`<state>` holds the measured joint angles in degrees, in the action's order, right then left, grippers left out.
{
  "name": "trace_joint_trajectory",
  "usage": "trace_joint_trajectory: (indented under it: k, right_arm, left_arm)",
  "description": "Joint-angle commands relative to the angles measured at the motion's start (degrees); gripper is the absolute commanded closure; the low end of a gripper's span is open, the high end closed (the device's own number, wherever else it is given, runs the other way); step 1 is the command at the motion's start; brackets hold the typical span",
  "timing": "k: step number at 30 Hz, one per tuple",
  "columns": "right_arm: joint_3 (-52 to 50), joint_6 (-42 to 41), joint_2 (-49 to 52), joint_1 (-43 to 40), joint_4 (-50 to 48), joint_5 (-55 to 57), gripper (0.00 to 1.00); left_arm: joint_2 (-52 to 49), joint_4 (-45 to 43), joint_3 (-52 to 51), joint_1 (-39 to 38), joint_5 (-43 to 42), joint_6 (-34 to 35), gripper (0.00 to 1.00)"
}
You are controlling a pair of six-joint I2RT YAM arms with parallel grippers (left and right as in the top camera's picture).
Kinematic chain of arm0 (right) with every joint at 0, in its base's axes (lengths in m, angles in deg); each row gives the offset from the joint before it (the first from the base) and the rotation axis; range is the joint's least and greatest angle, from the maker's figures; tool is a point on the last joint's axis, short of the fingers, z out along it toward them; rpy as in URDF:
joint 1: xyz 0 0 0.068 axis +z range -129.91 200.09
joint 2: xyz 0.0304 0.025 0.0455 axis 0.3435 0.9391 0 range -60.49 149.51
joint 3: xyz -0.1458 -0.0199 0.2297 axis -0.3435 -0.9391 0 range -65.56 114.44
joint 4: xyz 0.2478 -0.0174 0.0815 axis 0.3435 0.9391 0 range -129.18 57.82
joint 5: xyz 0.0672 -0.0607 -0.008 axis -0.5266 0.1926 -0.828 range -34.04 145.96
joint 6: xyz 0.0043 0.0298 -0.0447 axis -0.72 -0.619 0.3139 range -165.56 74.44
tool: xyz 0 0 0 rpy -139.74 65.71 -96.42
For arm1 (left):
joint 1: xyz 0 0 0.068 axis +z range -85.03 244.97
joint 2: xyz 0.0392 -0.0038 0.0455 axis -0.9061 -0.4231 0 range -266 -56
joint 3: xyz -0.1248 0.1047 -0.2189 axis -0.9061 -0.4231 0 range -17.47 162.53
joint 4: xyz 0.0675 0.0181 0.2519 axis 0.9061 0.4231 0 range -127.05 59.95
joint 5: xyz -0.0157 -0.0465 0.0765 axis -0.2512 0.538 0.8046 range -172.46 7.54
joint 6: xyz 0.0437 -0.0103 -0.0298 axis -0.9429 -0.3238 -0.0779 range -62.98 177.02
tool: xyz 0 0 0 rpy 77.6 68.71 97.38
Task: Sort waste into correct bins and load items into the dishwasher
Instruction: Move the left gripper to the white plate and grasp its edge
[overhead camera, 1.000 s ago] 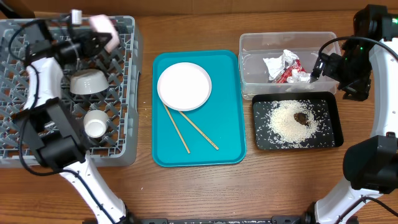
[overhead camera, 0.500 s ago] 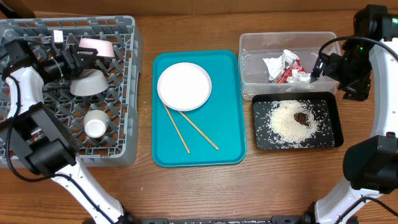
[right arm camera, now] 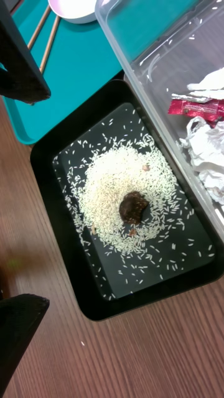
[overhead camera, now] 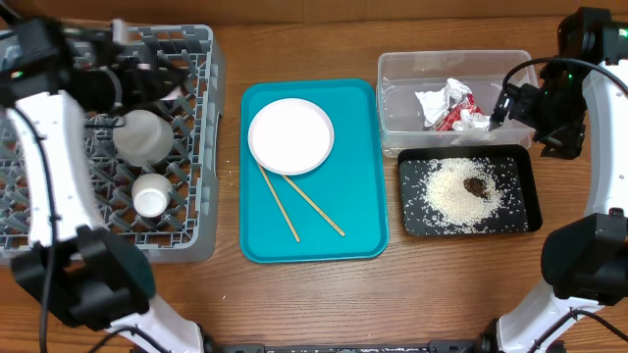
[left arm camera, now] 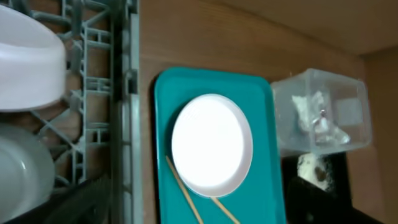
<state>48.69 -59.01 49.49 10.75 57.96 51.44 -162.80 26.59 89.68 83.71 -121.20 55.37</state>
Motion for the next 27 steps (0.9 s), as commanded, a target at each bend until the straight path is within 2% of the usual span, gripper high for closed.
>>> trace_joint_trajectory:
  k: [1, 5, 7, 10, 12, 17, 24, 27]
  right_arm:
    - [0.5, -0.1, -2.2, -0.1, -0.1, -0.2, 0.00]
    - [0.5, -0.1, -2.2, -0.1, -0.1, -0.2, 0.00]
    - [0.5, -0.1, -2.2, -0.1, -0.1, -0.2, 0.00]
    - [0.5, -0.1, -2.2, -0.1, -0.1, -0.2, 0.00]
    - [0.5, -0.1, -2.2, -0.1, -0.1, -0.2, 0.00]
    - [0.5, -0.1, -2.2, -0.1, -0.1, -0.2, 0.00]
    - [0.5, -0.1, -2.2, -0.1, -0.1, -0.2, 0.00]
    - [0.5, -0.1, -2.2, -0.1, -0.1, -0.2, 0.00]
  left_arm:
    - [5.3, 4.7, 0.2, -8.5, 17.1, 3.9, 0.00]
    - [5.6, 8.6, 0.2, -16.6, 18.4, 4.4, 0.00]
    - [5.6, 11.8, 0.2, -19.1, 19.1, 8.8, 0.00]
    - [6.0, 18.4, 0.2, -24.7, 28.1, 17.1, 0.00]
    - [6.5, 20.7, 0.2, -27.7, 30.4, 18.9, 0.00]
    - [12.4, 25.2, 0.1, -37.1, 39.6, 28.2, 0.00]
    - [23.0, 22.9, -6.1, -39.1, 41.9, 31.6, 0.00]
    - [28.2, 16.5, -13.7, -39.1, 41.6, 32.3, 0.00]
